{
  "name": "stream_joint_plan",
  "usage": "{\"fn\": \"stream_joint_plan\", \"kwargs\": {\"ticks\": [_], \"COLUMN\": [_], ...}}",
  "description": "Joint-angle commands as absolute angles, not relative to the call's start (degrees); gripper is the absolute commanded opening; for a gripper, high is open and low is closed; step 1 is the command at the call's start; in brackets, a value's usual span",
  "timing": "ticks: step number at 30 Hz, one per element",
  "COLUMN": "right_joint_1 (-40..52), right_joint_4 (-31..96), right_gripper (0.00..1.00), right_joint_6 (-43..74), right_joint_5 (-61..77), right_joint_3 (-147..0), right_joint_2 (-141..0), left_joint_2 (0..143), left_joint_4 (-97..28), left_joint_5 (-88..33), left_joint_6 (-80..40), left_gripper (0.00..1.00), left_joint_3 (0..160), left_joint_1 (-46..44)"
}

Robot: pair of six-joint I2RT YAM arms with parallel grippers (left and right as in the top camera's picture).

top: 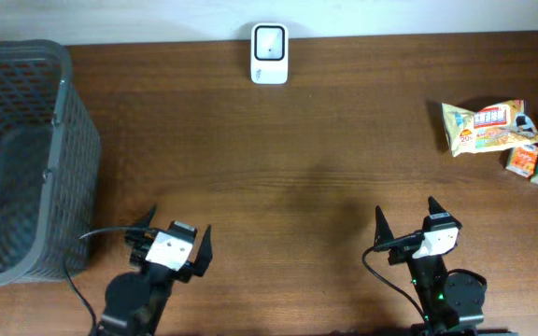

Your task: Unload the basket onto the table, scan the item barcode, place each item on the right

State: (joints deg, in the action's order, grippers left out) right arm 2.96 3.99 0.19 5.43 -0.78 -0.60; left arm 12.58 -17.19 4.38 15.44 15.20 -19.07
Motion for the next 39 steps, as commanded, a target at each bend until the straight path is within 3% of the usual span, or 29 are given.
{"fn": "stream_joint_plan", "kwargs": {"ticks": [1, 8, 11, 15, 32, 36, 39], "right_joint_1": [2.50, 2.50, 2.50, 2.50, 2.50, 2.50, 2.50], "right_joint_4": [4.12, 4.12, 4.12, 4.12, 4.12, 4.12, 4.12], "right_gripper": [0.98, 0.98, 0.98, 0.98, 0.98, 0.98, 0.98], "right_joint_6": [0.23, 0.23, 0.23, 0.23, 0.23, 0.23, 0.23], "right_joint_5": [4.91, 4.91, 4.91, 4.91, 4.91, 4.91, 4.91], "right_joint_3": [-0.32, -0.32, -0.32, -0.32, -0.32, -0.32, -0.32], "right_joint_2": [-0.21, -0.21, -0.21, -0.21, -0.21, -0.21, -0.21], "left_joint_2": [6.63, 0.27, 0.27, 0.27, 0.27, 0.27, 0.27], "left_joint_4": [-8.99, 7.07, 5.89, -4.89, -4.91, -5.02, -4.99], "left_joint_5": [1.89, 0.82, 0.86, 1.17, 0.36, 0.58, 1.02], "left_joint_6": [15.92, 12.64, 7.35, 4.05, 2.00, -4.73, -0.80], "left_gripper": [0.99, 0.99, 0.99, 0.99, 0.99, 0.99, 0.99], "left_joint_3": [7.99, 0.51, 0.47, 0.47, 0.47, 0.47, 0.47], "left_joint_1": [-16.62, -12.16, -9.63, -9.08, -9.02, -4.12, -3.31]}}
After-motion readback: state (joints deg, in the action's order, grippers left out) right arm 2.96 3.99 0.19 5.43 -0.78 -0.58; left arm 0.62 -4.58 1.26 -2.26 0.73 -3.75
